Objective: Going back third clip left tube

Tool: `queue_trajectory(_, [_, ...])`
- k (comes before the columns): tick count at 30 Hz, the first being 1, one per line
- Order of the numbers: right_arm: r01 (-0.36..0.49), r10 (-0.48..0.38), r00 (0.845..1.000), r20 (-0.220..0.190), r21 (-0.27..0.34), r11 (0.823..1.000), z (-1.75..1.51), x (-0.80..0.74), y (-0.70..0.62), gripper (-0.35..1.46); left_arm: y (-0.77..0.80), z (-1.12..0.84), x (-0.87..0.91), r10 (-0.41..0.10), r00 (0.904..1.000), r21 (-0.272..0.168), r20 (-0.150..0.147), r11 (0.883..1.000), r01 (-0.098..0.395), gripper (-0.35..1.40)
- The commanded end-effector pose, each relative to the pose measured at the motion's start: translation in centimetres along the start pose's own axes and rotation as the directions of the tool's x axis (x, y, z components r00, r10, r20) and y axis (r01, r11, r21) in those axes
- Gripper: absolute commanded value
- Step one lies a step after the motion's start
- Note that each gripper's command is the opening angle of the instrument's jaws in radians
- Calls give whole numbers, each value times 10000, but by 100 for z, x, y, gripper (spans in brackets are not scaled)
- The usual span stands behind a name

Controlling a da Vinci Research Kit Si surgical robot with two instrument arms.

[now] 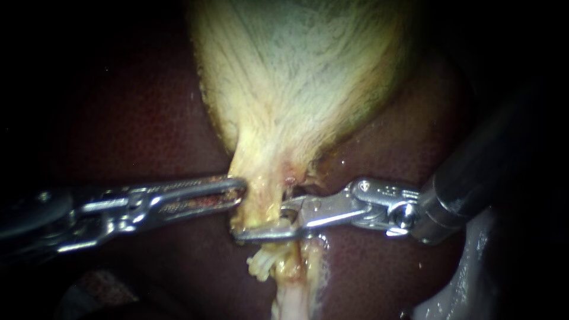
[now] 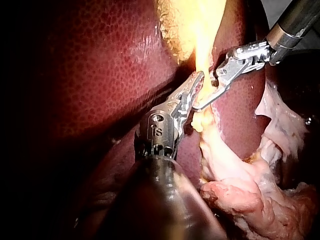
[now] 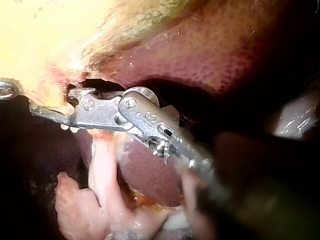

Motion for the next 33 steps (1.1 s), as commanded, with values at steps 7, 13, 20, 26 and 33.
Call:
queue_trajectory(7, [11, -11, 10000, 2, 1, 10000, 1, -1, -2, -18, 0, -1, 0, -1, 10000, 7, -3, 10000, 1, -35])
queue_trajectory(13, [541, -541, 9985, 10, -6, 9985, -1, -2, 0, 31, 1, -3, -1, -2, 10000, 14, -7, 10000, 2, -35])
queue_trajectory(20, [1250, -1251, 9921, -23, -267, 9918, -20, -7, 0, 51, 1, -6, -1, -1, 10000, 26, -14, 10000, 1, -35])
queue_trajectory(26, [1564, -1568, 9876, -52, -450, 9867, -47, -7, -7, 53, 2, -7, -1, -2, 10000, 61, -31, 10000, 2, -35])
queue_trajectory(33, [2323, -2332, 9724, -53, -648, 9705, -83, 4, -20, 56, 2, -7, -1, -2, 10000, 34, -19, 10000, 3, -35])
